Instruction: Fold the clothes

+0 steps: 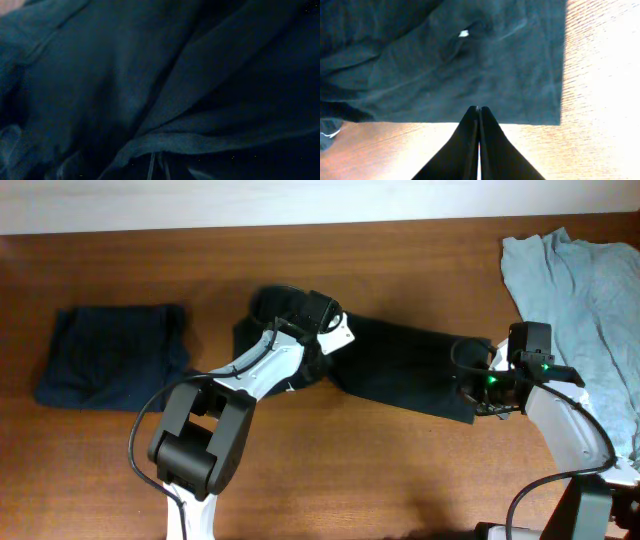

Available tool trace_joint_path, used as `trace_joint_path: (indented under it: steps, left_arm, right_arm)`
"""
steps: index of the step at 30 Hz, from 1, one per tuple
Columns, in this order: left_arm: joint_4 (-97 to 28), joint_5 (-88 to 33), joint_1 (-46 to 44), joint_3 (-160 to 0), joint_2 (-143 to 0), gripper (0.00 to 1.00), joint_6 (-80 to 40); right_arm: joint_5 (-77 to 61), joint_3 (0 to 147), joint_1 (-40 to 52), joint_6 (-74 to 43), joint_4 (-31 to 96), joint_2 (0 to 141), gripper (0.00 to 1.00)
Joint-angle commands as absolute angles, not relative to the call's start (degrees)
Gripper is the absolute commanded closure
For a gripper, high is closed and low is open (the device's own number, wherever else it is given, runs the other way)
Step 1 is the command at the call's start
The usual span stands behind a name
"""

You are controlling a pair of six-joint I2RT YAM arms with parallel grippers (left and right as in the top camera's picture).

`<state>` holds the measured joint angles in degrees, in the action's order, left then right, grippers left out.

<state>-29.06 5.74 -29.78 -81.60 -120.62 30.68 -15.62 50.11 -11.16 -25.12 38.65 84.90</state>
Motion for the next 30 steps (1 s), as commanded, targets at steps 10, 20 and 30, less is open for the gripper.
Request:
trace_joint_path:
  steps: [10, 20, 30]
  left_arm:
    - [-35.3, 11.4, -29.6, -81.9, -122.1, 0.89, 27.7]
    - [-42.4, 12.1, -29.6, -81.9, -122.1, 0.87, 27.7]
    - [-45.5, 19.4, -29.5, -82.1, -122.1, 0.87, 27.7]
  right_arm:
    - [-10.5, 48.6, -11.3, -28.1, 43.4, 88.8, 0.96]
    - [-3.3, 44.9, -11.3, -28.2, 31.3, 100.6, 0.96]
    - [14.5, 52.3, -11.3, -36.9, 47.5, 98.7, 0.96]
